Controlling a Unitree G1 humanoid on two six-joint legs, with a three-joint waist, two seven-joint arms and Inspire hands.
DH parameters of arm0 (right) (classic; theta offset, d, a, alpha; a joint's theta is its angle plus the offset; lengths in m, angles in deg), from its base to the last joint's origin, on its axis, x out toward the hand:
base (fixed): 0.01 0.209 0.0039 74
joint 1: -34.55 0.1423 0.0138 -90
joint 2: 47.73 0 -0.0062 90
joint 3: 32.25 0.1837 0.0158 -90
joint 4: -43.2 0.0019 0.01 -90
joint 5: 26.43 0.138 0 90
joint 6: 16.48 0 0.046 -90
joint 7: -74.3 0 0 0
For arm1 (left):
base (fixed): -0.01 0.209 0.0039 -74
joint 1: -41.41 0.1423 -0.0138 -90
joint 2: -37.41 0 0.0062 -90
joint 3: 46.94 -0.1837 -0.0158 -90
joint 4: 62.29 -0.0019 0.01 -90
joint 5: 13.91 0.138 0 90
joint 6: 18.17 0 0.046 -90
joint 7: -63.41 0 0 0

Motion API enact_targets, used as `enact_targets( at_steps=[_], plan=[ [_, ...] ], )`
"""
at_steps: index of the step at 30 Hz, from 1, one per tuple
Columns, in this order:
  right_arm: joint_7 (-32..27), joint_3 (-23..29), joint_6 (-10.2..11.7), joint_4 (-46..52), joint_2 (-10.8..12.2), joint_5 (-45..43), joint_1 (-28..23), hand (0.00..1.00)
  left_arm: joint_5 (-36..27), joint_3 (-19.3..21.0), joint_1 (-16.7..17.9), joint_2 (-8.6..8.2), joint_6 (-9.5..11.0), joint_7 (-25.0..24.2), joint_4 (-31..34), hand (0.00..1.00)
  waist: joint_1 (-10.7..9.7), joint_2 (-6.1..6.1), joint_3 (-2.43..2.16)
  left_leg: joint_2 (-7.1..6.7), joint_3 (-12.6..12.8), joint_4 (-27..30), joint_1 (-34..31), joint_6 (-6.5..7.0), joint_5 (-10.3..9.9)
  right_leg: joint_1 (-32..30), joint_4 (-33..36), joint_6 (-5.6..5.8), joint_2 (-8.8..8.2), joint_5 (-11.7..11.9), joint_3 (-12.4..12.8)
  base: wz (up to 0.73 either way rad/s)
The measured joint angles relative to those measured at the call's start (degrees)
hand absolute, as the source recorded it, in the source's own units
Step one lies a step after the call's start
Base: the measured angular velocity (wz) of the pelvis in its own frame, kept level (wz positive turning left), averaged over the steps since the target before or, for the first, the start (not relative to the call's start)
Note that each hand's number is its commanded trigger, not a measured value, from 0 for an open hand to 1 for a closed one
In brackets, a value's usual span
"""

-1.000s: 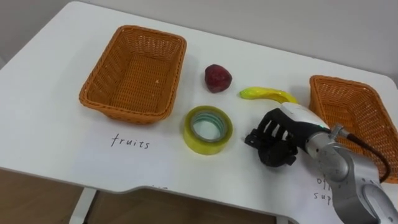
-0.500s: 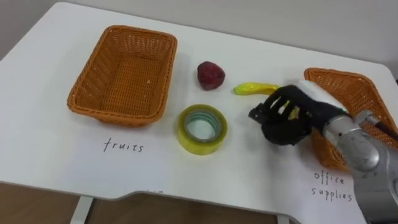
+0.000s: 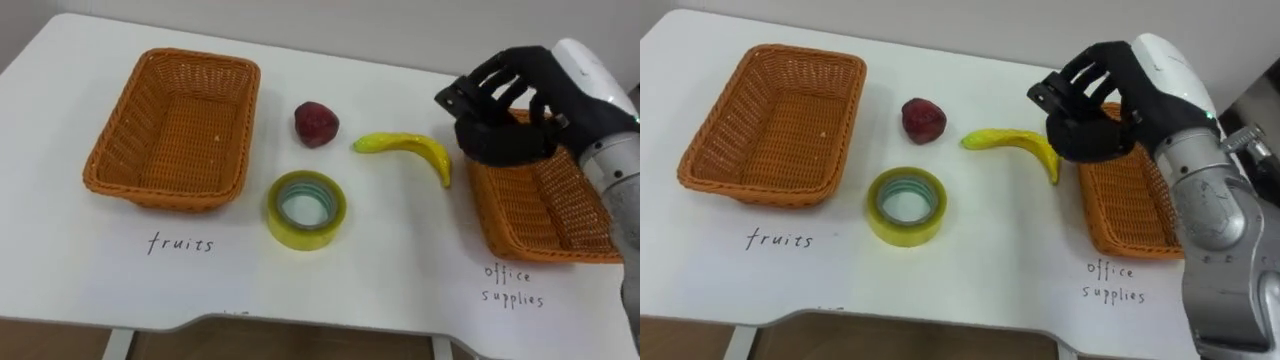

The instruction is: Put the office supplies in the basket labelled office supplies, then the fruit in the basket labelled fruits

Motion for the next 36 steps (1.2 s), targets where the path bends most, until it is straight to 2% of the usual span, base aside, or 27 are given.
enact_targets(
  at_steps=[13, 19, 23, 28, 32, 36],
  plan=[
    [-13.9, 2.4, 0.5, 0.0, -1.3, 4.9, 1.3, 1.00, -0.6, -0.2, 1.1, -1.53, -0.1, 2.0, 0.0, 0.00, -0.9, 0.45, 0.24, 0.03, 0.1, 0.2, 0.0, 0.02, 0.0, -0.1, 0.0, 0.00, -0.01, 0.0, 0.1, -0.01],
    [-18.3, 2.7, 2.9, -7.4, -2.6, 8.0, 1.4, 1.00, -0.5, 0.2, 1.3, -1.95, -0.1, 2.0, 0.0, 0.00, -1.4, 0.61, 0.23, -0.02, 0.2, 0.1, 0.6, 0.02, 0.0, 0.3, 0.0, 0.01, -0.01, 0.0, 0.8, 0.00],
    [-18.5, 2.7, 2.8, -13.3, -3.1, 9.1, 1.3, 1.00, -0.5, 0.3, 1.3, -2.06, -0.1, 1.8, 0.4, 0.00, -1.8, 0.85, 0.18, 0.00, 0.2, 0.0, 0.8, 0.02, 0.0, 0.4, 0.0, 0.01, 0.00, 0.0, 0.7, 0.00],
    [-18.3, 2.7, 1.7, -17.4, -3.1, 9.4, 0.5, 1.00, -0.5, 0.2, 1.8, -2.15, -0.5, 1.1, 1.9, 0.00, -1.9, 1.49, -0.28, 0.01, 0.1, -0.2, 0.6, 0.04, 0.1, 0.2, 0.1, 0.01, 0.03, 0.0, 0.6, 0.00],
    [-18.4, 2.7, 2.1, -20.9, -3.1, 9.4, 0.5, 1.00, -0.4, -0.2, 1.7, -1.98, -0.4, 1.0, 2.2, 0.00, -1.9, 1.20, -0.37, -0.04, 0.1, -0.2, 0.9, 0.09, 0.2, 0.3, 0.1, 0.01, -0.03, 0.0, 0.6, 0.00],
    [-18.7, 2.7, 2.2, -23.2, -3.0, 9.4, 0.5, 1.00, -0.4, -0.3, 1.5, -1.96, -0.4, 1.0, 2.2, 0.00, -1.8, 0.59, -0.21, -0.05, 0.1, -0.2, 0.7, 0.10, 0.2, 0.2, 0.0, 0.01, -0.04, 0.0, 0.6, 0.00]
  ],
)
